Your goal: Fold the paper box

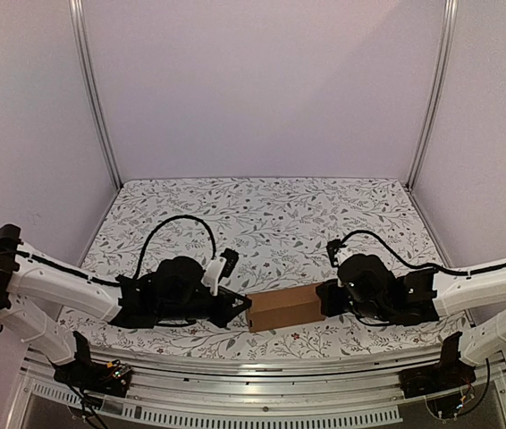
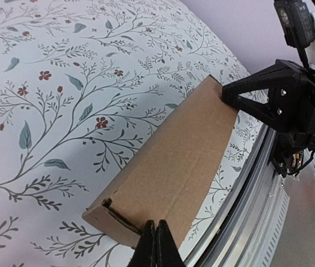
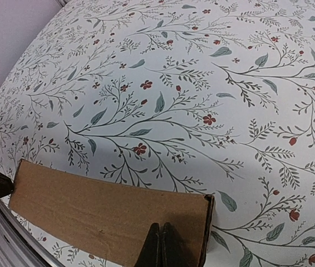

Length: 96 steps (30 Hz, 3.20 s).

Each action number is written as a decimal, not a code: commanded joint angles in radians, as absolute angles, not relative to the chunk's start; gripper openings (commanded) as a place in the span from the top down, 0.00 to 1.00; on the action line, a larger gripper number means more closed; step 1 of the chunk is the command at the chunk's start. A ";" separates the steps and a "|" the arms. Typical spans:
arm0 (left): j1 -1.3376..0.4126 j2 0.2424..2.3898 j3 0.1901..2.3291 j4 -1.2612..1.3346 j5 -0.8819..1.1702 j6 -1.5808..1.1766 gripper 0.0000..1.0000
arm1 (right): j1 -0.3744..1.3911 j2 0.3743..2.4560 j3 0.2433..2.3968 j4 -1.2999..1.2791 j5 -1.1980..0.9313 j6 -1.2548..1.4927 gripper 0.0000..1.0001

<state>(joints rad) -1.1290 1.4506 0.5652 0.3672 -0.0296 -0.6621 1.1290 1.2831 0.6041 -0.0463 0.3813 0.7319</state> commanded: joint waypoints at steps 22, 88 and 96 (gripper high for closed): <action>-0.974 1.398 0.880 -0.065 -0.042 -0.507 1.00 | 1.252 1.177 0.597 -0.182 0.290 0.691 1.00; -0.931 1.515 0.796 -0.119 0.030 -0.597 1.00 | 0.992 1.689 0.890 0.028 0.055 0.511 1.00; -0.930 1.553 0.848 -0.130 0.041 -0.580 1.00 | 0.947 1.820 0.895 0.139 -0.110 0.595 1.00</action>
<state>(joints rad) -0.9459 1.5272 0.8116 -0.1013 0.0437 -0.6025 0.9653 1.7477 0.9035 0.0711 0.0055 0.5472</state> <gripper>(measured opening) 0.004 0.002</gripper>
